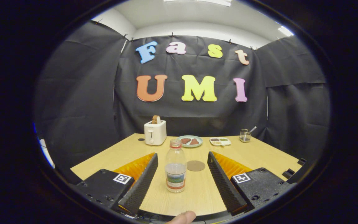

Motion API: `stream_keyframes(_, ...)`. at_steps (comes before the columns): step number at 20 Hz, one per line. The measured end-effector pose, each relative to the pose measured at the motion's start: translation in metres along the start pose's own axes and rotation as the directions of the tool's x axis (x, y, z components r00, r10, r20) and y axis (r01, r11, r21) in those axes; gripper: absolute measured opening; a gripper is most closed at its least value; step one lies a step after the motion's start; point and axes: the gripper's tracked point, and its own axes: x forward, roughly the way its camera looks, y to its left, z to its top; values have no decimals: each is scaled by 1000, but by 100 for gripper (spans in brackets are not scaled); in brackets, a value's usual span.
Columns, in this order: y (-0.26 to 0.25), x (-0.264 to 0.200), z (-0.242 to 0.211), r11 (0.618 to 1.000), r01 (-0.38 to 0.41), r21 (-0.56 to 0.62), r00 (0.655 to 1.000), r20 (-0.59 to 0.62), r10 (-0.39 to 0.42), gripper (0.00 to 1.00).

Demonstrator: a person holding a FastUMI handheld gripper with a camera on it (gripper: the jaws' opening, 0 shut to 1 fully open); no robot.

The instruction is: Take the bottle from table, then pour the juice into the cup, finally place the bottle on the coaster

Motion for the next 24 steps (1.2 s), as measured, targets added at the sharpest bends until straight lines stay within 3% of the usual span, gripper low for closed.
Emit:
stream_keyframes(13, 7, 67, -70, 998, 43, -54, 999, 4, -43, 100)
stream_keyframes(16, 2, 82, -76, 995, 83, -59, 996, 26, -81, 100)
stream_keyframes(24, 29, 127, -99, 1000, 0, -23, 1000, -5, 0, 100)
